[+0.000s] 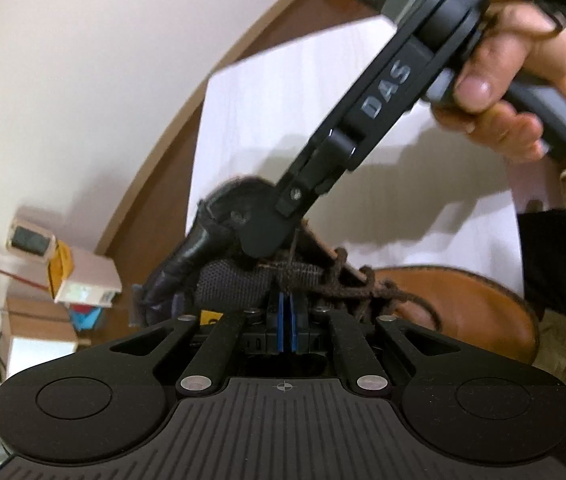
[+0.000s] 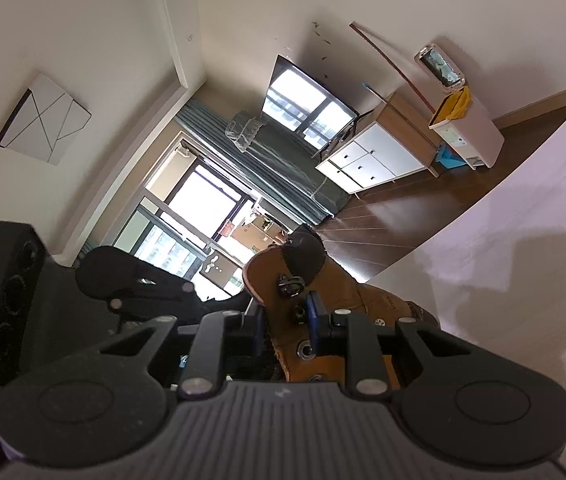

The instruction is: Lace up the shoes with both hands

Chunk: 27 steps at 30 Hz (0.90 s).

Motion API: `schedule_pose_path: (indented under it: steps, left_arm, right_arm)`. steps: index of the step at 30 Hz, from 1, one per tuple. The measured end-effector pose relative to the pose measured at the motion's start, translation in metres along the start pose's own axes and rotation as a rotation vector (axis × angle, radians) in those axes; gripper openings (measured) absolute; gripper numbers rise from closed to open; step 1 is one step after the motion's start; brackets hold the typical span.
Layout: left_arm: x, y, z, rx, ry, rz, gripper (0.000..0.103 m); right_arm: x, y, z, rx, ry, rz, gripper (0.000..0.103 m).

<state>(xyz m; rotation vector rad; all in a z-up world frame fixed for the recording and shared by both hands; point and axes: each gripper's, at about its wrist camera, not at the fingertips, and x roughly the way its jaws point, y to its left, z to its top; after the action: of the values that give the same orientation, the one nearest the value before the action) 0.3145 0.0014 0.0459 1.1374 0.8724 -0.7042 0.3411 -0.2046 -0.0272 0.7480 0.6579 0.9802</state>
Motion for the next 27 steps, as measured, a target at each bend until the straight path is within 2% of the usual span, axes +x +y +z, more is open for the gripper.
schedule_pose_path:
  steps: [6, 12, 24, 27]
  left_arm:
    - [0.006, -0.003, 0.011, 0.051, 0.059, -0.006, 0.003]
    - [0.016, -0.013, 0.018, 0.131, 0.151, 0.007, 0.003]
    - [0.018, 0.013, 0.023, -0.017, 0.168, -0.086, 0.003]
    - [0.02, 0.016, 0.025, -0.023, 0.176, -0.089, 0.003]
  right_arm:
    - [-0.001, 0.0, 0.0, 0.007, -0.001, 0.003, 0.023]
    - [-0.001, -0.002, 0.0, 0.012, -0.003, 0.008, 0.023]
    - [-0.001, -0.005, 0.001, 0.025, -0.005, 0.02, 0.024]
    - [-0.001, -0.005, 0.001, 0.025, -0.004, 0.021, 0.024]
